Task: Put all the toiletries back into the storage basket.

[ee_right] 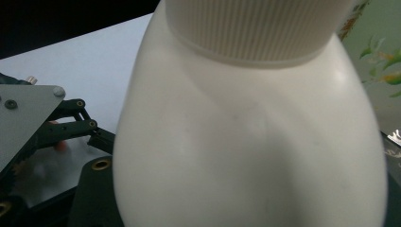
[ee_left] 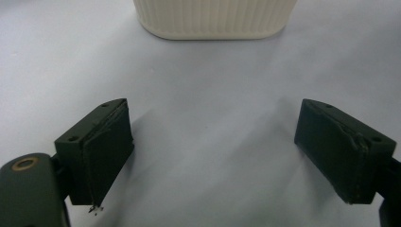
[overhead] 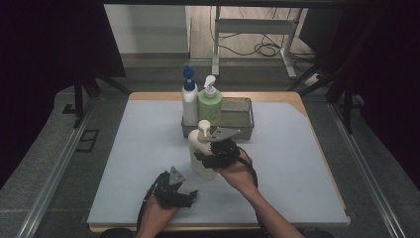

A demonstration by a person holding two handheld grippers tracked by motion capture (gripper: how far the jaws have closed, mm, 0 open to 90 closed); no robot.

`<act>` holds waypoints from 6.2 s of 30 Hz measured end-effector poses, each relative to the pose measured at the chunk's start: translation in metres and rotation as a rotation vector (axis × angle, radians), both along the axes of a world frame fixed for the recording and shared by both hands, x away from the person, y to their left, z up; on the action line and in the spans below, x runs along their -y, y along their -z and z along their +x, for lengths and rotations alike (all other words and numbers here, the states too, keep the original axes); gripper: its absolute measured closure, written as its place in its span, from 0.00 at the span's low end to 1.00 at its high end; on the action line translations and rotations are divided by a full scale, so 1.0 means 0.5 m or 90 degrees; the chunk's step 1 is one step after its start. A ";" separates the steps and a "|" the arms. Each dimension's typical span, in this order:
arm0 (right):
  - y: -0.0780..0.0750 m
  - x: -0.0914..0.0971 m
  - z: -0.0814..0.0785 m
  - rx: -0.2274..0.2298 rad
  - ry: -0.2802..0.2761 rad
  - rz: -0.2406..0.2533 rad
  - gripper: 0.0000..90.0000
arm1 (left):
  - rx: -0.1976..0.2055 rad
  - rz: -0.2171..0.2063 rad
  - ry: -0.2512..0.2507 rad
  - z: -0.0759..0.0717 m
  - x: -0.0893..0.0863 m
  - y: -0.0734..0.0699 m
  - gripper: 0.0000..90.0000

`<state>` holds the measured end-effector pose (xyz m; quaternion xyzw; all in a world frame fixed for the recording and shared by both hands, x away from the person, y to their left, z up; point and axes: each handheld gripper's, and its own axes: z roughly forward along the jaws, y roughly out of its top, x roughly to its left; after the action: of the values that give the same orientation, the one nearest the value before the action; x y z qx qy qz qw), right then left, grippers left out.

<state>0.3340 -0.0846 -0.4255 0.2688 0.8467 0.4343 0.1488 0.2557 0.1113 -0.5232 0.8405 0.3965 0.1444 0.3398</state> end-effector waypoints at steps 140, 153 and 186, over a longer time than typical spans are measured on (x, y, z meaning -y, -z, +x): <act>-0.085 0.141 0.300 0.061 0.265 0.036 0.43 | -0.002 0.000 0.000 0.000 0.000 0.000 0.13; -0.067 0.143 0.295 0.036 0.266 0.023 0.43 | -0.001 -0.001 0.000 0.000 0.000 0.000 0.13; -0.018 0.144 0.303 -0.017 0.262 -0.009 0.42 | -0.002 0.000 0.001 0.000 0.000 0.000 0.13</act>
<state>0.4856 -0.1567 -0.4167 0.4406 0.7790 0.3850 0.2252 0.2556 0.1114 -0.5233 0.8408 0.3967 0.1430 0.3395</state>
